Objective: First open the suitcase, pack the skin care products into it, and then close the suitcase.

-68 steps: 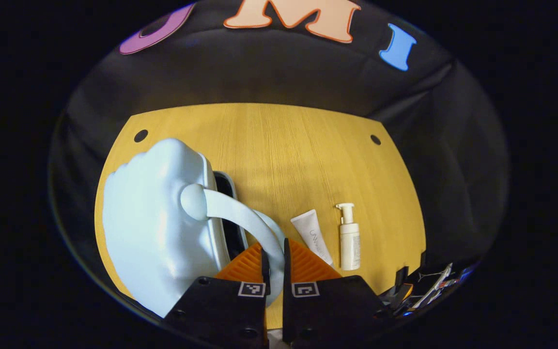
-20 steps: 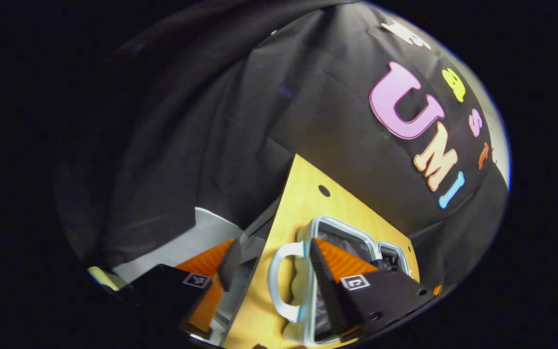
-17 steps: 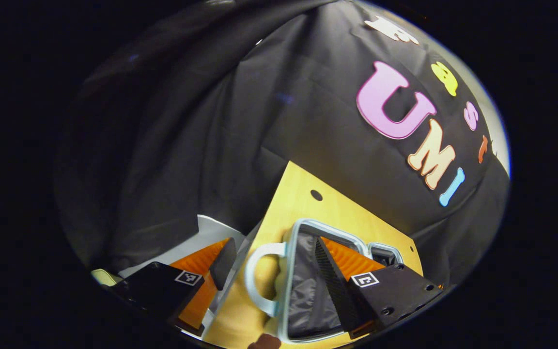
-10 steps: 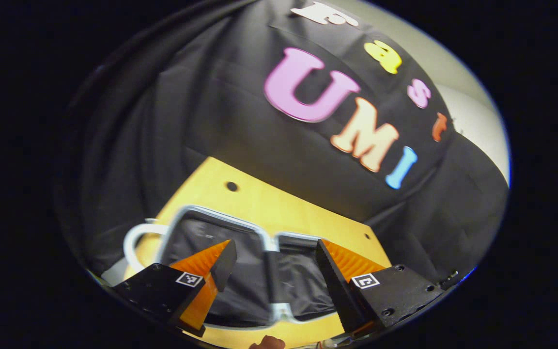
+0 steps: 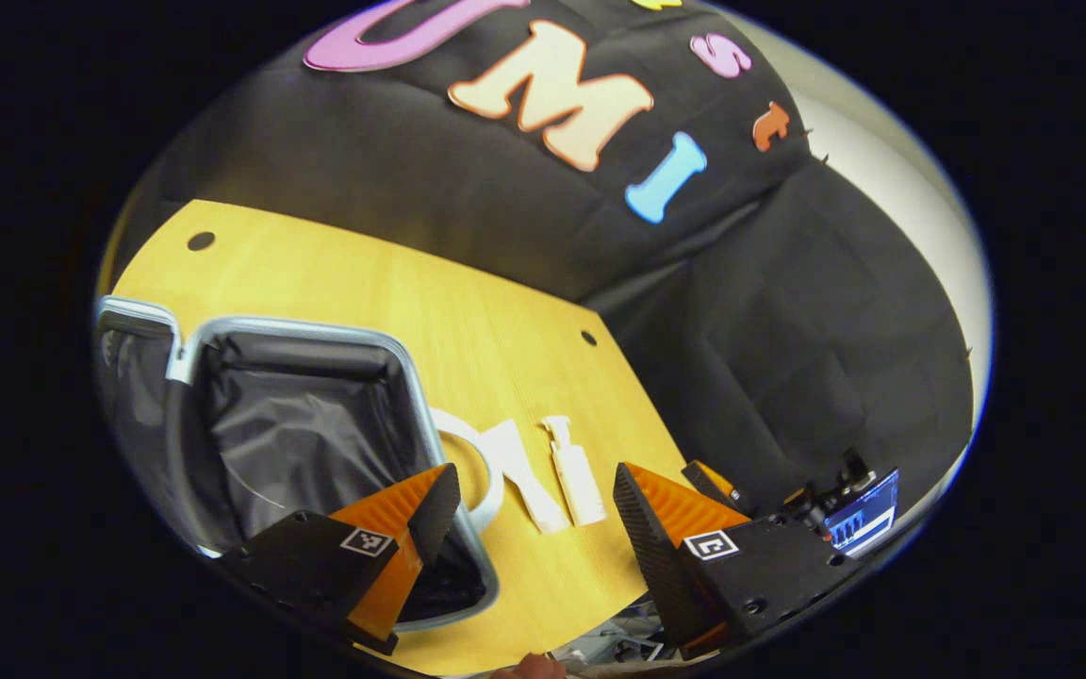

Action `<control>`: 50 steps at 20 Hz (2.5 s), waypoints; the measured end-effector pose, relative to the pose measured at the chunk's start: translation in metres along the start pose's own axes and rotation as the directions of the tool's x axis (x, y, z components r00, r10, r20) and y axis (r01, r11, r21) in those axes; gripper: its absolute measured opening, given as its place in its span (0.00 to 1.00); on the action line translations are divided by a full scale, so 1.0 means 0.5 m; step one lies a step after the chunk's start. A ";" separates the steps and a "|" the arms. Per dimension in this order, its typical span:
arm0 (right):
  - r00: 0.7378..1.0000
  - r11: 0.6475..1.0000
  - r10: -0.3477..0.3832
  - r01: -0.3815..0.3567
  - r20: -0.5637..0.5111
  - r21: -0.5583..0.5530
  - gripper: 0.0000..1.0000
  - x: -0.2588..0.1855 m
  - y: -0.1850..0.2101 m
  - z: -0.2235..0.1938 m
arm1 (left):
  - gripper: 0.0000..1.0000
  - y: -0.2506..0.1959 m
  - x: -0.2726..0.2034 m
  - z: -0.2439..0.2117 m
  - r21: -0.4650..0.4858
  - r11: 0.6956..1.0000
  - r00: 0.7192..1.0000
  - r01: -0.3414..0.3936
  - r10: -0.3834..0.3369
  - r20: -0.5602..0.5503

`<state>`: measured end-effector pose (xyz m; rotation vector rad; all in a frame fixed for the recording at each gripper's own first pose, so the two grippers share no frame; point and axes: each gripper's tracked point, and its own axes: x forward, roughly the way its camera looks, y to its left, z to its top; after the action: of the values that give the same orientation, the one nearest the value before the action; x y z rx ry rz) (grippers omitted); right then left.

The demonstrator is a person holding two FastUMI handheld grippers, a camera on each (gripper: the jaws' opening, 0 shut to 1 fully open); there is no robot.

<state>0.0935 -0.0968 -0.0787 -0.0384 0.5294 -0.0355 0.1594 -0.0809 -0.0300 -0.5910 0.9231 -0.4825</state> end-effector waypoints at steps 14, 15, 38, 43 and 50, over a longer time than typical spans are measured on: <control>0.933 0.997 0.051 -0.068 -0.358 -0.035 0.99 0.075 0.010 -0.143 | 0.96 -0.080 0.188 -0.121 0.018 0.972 0.940 -0.236 0.233 -0.249; 0.926 0.997 0.058 -0.075 -0.374 -0.032 1.00 0.075 0.013 -0.151 | 0.96 -0.069 0.193 -0.125 0.029 0.965 0.931 -0.260 0.258 -0.259; 0.776 0.985 0.172 -0.146 -0.607 0.093 0.84 0.152 0.041 -0.258 | 0.78 -0.004 0.252 -0.173 0.079 0.920 0.837 -0.385 0.384 -0.390; 0.770 0.984 0.174 -0.163 -0.614 0.075 0.60 0.152 0.028 -0.267 | 0.54 0.009 0.252 -0.173 0.087 0.929 0.847 -0.359 0.364 -0.387; 0.774 0.983 0.145 -0.182 -0.616 0.004 0.55 0.153 0.028 -0.272 | 0.21 -0.010 0.263 -0.183 0.076 0.966 0.883 -0.247 0.257 -0.393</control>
<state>0.0912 -0.0901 -0.2351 -0.0350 1.1944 0.1456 0.1495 -0.1896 -0.1474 -0.3442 1.3652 -0.3836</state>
